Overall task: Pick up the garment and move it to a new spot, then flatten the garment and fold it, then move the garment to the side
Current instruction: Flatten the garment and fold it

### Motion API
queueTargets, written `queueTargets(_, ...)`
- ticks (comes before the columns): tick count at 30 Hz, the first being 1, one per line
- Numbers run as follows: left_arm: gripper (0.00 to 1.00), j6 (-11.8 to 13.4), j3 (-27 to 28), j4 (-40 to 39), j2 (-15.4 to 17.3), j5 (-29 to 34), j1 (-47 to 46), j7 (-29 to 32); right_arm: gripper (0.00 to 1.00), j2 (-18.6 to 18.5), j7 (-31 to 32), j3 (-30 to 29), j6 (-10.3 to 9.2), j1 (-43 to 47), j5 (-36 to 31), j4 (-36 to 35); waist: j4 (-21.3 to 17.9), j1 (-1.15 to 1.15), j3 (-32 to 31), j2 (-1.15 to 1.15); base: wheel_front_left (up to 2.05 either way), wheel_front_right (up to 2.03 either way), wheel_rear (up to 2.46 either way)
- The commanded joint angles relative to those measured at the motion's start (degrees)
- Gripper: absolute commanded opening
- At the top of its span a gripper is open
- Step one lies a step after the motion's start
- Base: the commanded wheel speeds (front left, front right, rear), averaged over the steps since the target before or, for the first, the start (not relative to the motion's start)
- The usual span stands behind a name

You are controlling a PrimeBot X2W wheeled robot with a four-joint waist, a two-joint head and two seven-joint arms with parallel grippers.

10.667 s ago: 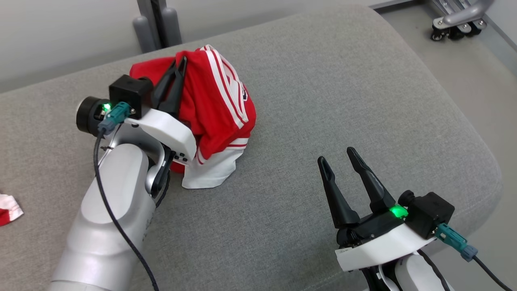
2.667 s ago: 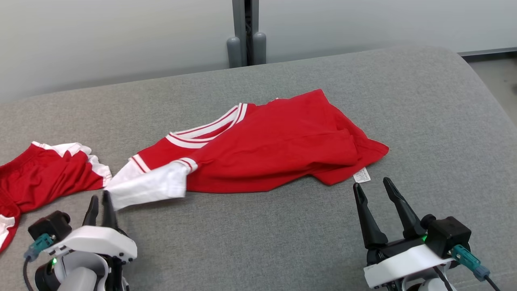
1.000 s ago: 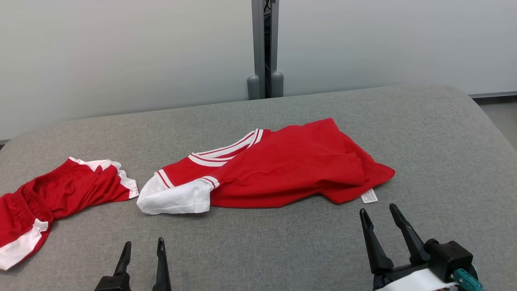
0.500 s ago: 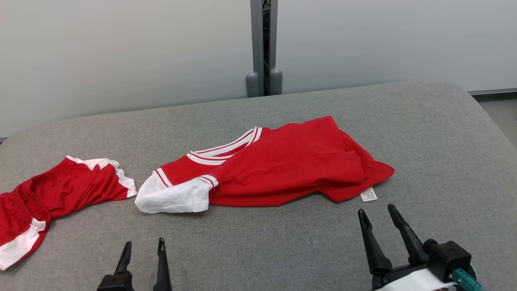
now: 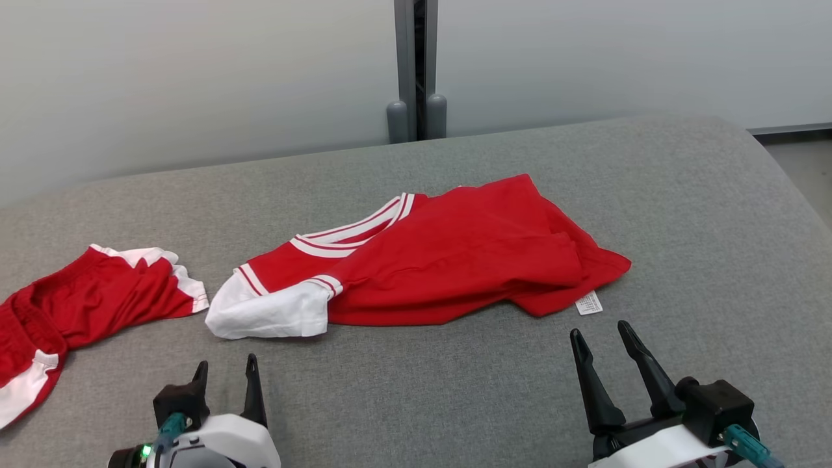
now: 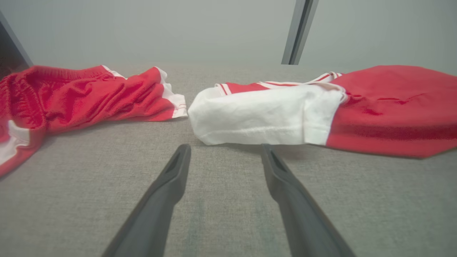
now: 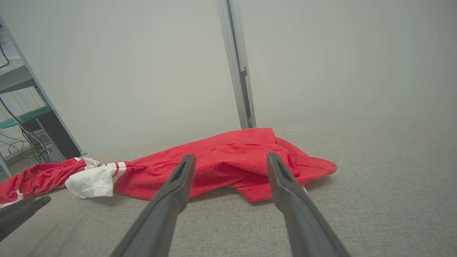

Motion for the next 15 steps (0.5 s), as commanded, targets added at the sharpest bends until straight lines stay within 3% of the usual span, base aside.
queueTargets(1, 1.00, -0.55, 0.51, 1.97, 0.25, 0.43, -2.28, -0.13, 1.00, -0.33, -0.14, 0.18, 0.05, -0.67, -0.25, -0.05, -0.38, 0.00, 0.54, 0.00, 0.00, 0.00, 0.00)
queueTargets(15, 1.00, 1.50, 3.12, 17.66, 2.04, 2.29, -16.29, -0.13, 1.00, -0.32, -0.14, 0.11, 0.05, -4.20, -1.01, -1.07, -2.56, 0.00, 7.66, 0.00, 0.00, 0.00, 0.00)
